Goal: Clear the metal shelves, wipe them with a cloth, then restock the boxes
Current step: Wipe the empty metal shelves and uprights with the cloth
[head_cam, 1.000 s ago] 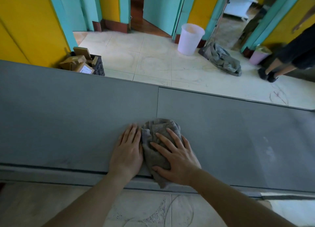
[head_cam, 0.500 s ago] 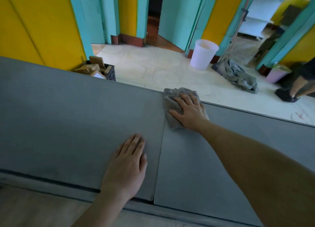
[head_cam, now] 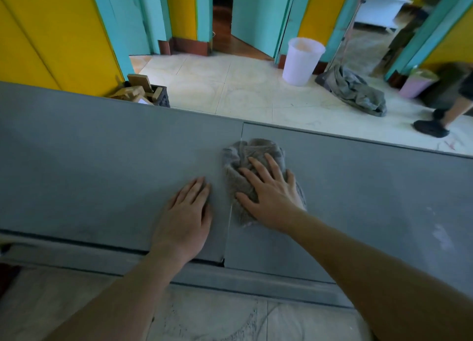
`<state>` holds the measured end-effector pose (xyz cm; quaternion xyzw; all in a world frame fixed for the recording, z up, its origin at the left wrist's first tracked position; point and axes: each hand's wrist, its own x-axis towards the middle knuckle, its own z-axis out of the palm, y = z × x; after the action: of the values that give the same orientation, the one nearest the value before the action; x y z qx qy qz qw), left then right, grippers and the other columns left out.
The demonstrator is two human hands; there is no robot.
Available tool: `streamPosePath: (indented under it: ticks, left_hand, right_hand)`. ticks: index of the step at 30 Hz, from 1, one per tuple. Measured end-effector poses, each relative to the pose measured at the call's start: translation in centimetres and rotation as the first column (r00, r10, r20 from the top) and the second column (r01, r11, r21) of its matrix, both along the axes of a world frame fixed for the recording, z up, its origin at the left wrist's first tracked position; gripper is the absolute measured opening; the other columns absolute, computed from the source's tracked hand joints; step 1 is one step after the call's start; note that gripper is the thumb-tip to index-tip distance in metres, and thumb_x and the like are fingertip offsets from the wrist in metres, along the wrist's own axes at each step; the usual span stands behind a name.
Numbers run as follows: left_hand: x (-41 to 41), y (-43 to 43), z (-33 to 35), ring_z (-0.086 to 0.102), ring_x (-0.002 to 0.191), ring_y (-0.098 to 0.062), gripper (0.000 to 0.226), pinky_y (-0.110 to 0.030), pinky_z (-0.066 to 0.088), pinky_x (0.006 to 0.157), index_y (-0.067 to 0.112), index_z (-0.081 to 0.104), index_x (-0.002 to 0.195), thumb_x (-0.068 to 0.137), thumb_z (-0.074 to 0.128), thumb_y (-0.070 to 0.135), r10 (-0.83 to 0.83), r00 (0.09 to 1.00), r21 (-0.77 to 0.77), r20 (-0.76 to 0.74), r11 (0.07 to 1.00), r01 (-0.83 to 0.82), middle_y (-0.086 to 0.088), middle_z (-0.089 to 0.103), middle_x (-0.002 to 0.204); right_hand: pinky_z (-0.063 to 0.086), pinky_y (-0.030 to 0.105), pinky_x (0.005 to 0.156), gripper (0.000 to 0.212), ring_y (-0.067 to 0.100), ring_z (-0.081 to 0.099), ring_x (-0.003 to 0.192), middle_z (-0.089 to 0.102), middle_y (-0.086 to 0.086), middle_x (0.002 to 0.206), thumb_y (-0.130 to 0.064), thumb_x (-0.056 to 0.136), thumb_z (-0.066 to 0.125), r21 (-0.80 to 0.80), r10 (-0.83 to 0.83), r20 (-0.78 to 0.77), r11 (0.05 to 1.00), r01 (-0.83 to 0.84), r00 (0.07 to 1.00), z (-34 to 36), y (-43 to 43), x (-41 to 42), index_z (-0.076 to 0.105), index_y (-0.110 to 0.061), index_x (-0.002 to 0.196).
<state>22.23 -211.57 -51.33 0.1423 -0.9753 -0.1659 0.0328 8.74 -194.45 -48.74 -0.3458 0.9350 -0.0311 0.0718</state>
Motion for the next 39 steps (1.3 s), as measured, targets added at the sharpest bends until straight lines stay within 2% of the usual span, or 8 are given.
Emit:
streamPosePath:
  ticks: [4,9,14,18,23,27,31,39]
  left_hand:
    - [0.4,0.0,-0.1,0.020,0.153,-0.017,0.065,-0.033,0.013,0.124,0.014,0.033,0.156,0.098,0.014,0.037,-0.020,1.000,-0.005,0.005,1.000,0.020,-0.001,0.026,0.165]
    - [0.4,-0.3,-0.2,0.022,0.153,-0.023,0.075,-0.039,0.018,0.124,0.012,0.035,0.155,0.094,0.006,0.045,-0.032,0.999,-0.016,0.021,0.999,0.033,-0.004,0.027,0.165]
    - [-0.2,2.4,1.2,0.019,0.153,-0.024,0.053,-0.038,0.012,0.123,0.009,0.030,0.157,0.106,0.025,0.026,0.039,0.998,-0.046,0.045,0.998,-0.037,-0.007,0.020,0.167]
    - [-2.5,8.4,2.6,0.022,0.151,-0.018,0.050,-0.036,0.019,0.123,0.012,0.036,0.153,0.106,0.035,0.026,-0.094,0.993,0.047,-0.066,0.994,0.097,0.000,0.022,0.166]
    - [-5.0,12.0,0.1,0.013,0.154,-0.018,0.055,-0.034,0.009,0.126,0.011,0.025,0.158,0.107,0.022,0.032,-0.056,0.997,0.096,-0.051,0.994,0.060,-0.004,0.017,0.167]
    - [-4.9,12.4,-0.4,0.006,0.155,-0.014,0.057,-0.030,0.003,0.126,0.012,0.016,0.161,0.108,0.016,0.034,-0.009,0.998,0.105,-0.066,0.994,0.015,-0.003,0.013,0.168]
    - [-4.9,12.7,0.0,0.000,0.155,-0.012,0.061,-0.030,-0.001,0.126,0.013,0.002,0.161,0.108,0.017,0.038,0.002,0.999,0.041,-0.041,0.999,0.000,-0.001,0.003,0.170]
    - [-5.0,12.7,-0.4,-0.003,0.155,-0.011,0.060,-0.028,-0.004,0.125,0.013,0.003,0.161,0.107,0.014,0.038,0.011,1.000,0.023,-0.029,1.000,-0.011,0.000,0.000,0.170]
  right_hand:
    - [-0.002,0.063,0.121,0.070,0.021,-0.020,0.154,-0.002,-0.010,0.170,-0.073,0.094,0.025,-0.018,0.073,0.019,0.997,-0.073,0.997,-0.1,2.6,7.6,0.017,-0.044,0.157]
    - [0.001,0.062,0.122,0.069,0.021,-0.016,0.156,0.004,-0.012,0.170,-0.072,0.094,0.029,-0.052,0.183,-0.001,0.982,-0.183,0.983,-0.3,5.7,11.5,0.024,-0.043,0.157]
    - [0.018,0.058,0.122,0.068,0.017,-0.009,0.157,0.008,-0.014,0.169,-0.075,0.097,0.024,-0.052,0.121,-0.048,0.991,-0.123,0.991,0.1,12.9,9.3,0.027,-0.043,0.156]
    - [0.018,0.057,0.123,0.076,0.018,-0.014,0.156,0.004,-0.012,0.170,-0.079,0.094,0.010,0.007,0.062,-0.026,0.998,-0.062,0.998,0.4,15.3,8.3,0.025,-0.041,0.158]
    - [0.024,0.057,0.121,0.069,0.022,0.000,0.157,0.015,-0.008,0.169,-0.075,0.097,0.026,0.021,0.273,-0.068,0.962,-0.272,0.960,0.0,16.6,4.7,0.030,-0.040,0.156]
    - [0.021,0.052,0.124,0.070,0.019,-0.001,0.157,0.011,-0.011,0.169,-0.076,0.096,0.024,0.072,0.397,-0.082,0.917,-0.392,0.914,0.0,16.6,-1.4,0.024,-0.041,0.157]
    - [0.020,0.049,0.124,0.072,0.015,0.000,0.156,0.010,-0.015,0.168,-0.078,0.092,0.019,0.038,0.272,-0.083,0.962,-0.270,0.959,0.0,13.2,-7.8,0.023,-0.044,0.155]
    - [0.019,0.052,0.123,0.076,0.022,0.006,0.155,0.016,-0.007,0.167,-0.077,0.090,0.026,-0.041,-0.069,-0.071,0.997,0.066,0.995,-1.2,7.1,-18.0,0.020,-0.042,0.157]
